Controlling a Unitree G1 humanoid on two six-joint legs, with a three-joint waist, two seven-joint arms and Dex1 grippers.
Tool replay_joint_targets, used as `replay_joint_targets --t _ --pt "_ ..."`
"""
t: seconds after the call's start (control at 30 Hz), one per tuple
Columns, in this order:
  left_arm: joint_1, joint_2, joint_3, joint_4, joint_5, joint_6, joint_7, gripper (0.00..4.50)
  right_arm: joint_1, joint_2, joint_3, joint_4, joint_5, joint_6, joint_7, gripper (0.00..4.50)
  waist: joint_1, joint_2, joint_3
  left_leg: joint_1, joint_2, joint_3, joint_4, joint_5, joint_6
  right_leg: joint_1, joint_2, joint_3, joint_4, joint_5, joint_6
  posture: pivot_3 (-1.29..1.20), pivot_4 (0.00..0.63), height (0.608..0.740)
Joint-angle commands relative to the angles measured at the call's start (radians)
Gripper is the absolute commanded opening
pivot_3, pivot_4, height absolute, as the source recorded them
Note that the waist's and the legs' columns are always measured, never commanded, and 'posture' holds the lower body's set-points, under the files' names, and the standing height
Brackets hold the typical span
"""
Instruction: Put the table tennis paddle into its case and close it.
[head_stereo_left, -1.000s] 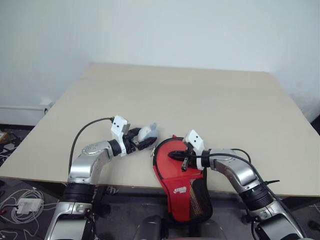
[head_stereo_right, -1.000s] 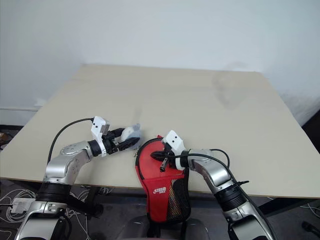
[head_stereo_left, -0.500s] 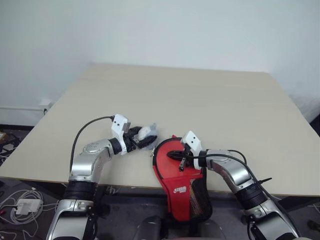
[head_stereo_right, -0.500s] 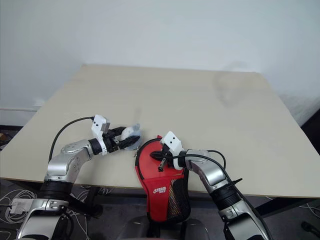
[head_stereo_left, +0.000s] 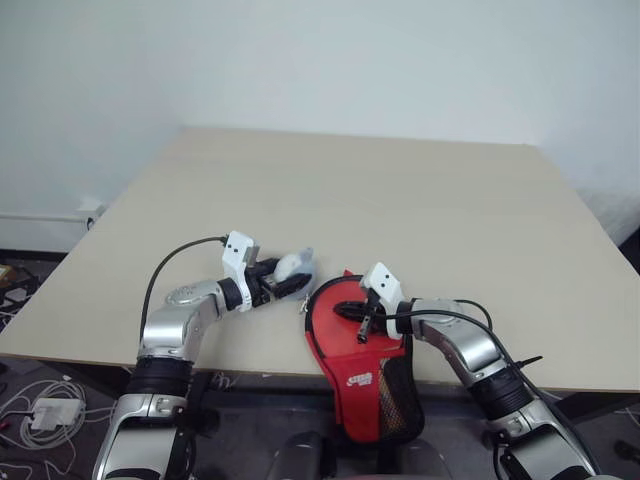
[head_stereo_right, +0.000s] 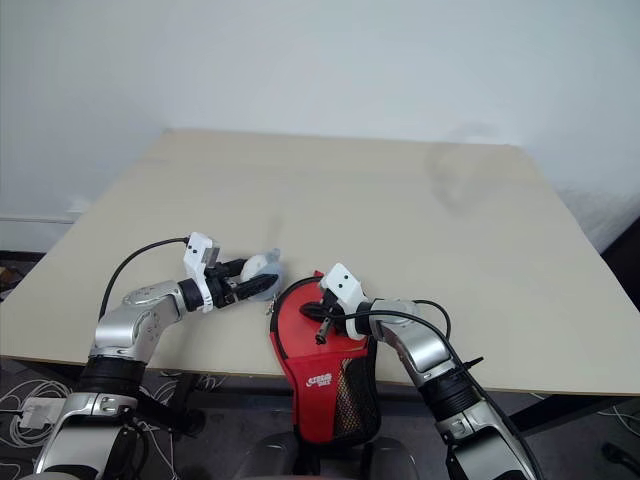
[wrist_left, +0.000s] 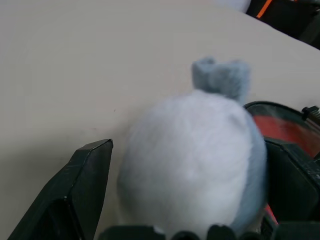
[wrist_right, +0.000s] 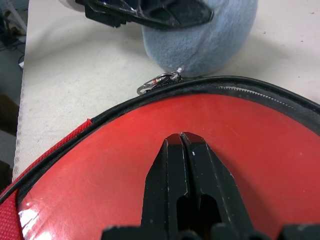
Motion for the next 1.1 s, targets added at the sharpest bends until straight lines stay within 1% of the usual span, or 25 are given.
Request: replay_joint_targets --t 0.03,0.3,0.57,0.67,0.83,0.93,1.0,1.1 --pt "-0.043 -0.011 0.003 0.024 0.008 0.006 0.002 4.5 0.004 0.004 -0.005 -0.006 -0.005 0.012 -0.007 0.01 0.0 0.0 0.0 0.0 0.0 0.0 0.0 0.0 0.0 0.0 0.0 0.0 0.0 0.0 0.0 0.0 0.0 0.706" --pt "-0.075 -0.039 0.019 0.091 0.003 0.043 0.015 4.5 0.002 0.011 -0.01 -0.006 -0.007 0.017 -0.017 0.01 -0.004 0.0 0.0 0.0 0.001 0.0 0.001 0.0 0.0 0.0 0.002 0.0 0.0 0.0 0.0 0.0 0.0 0.706" --pt "-0.073 -0.055 0.045 0.099 -0.031 0.101 0.017 4.5 0.002 0.014 -0.015 0.003 -0.014 0.018 -0.041 0.01 -0.005 -0.001 -0.001 0.0 0.002 0.0 0.002 0.0 0.0 0.0 0.002 0.001 0.001 0.002 -0.003 0.0 0.0 0.706" --pt "-0.075 -0.054 0.051 0.099 -0.03 0.112 0.01 3.95 0.003 0.012 -0.012 0.003 -0.015 0.022 -0.042 0.0 -0.005 -0.001 -0.001 0.0 0.002 0.0 0.002 0.0 0.0 0.001 0.002 0.001 0.001 0.002 -0.003 0.0 0.0 0.706" --pt "-0.08 -0.051 0.061 0.087 -0.051 0.144 -0.01 2.24 0.002 0.011 -0.011 0.006 -0.016 0.025 -0.043 0.0 -0.005 -0.002 -0.002 0.0 0.002 0.0 0.003 0.0 0.0 0.001 0.002 0.001 0.001 0.002 -0.003 0.0 0.0 0.706" --pt "-0.089 -0.047 0.062 0.092 -0.049 0.143 -0.009 1.37 0.001 0.01 -0.007 0.008 -0.018 0.027 -0.042 0.0 -0.005 -0.002 -0.002 0.0 0.002 0.0 0.003 0.0 0.0 0.001 0.002 0.001 0.001 0.002 -0.004 0.0 0.0 0.706" --pt "-0.097 -0.044 0.059 0.095 -0.039 0.132 -0.006 0.96 -0.001 0.008 -0.003 0.01 -0.022 0.03 -0.04 0.0 -0.005 -0.003 -0.002 0.0 0.002 0.0 0.003 0.0 0.0 0.001 0.002 0.001 0.001 0.002 -0.004 0.0 0.0 0.706" --pt "-0.106 -0.041 0.05 0.097 -0.017 0.103 -0.003 0.96 -0.005 0.005 0.004 0.01 -0.032 0.033 -0.038 0.0 -0.005 -0.003 -0.002 0.0 0.002 0.0 0.003 0.0 0.0 0.001 0.002 0.001 0.001 0.002 -0.004 0.0 0.0 0.706"
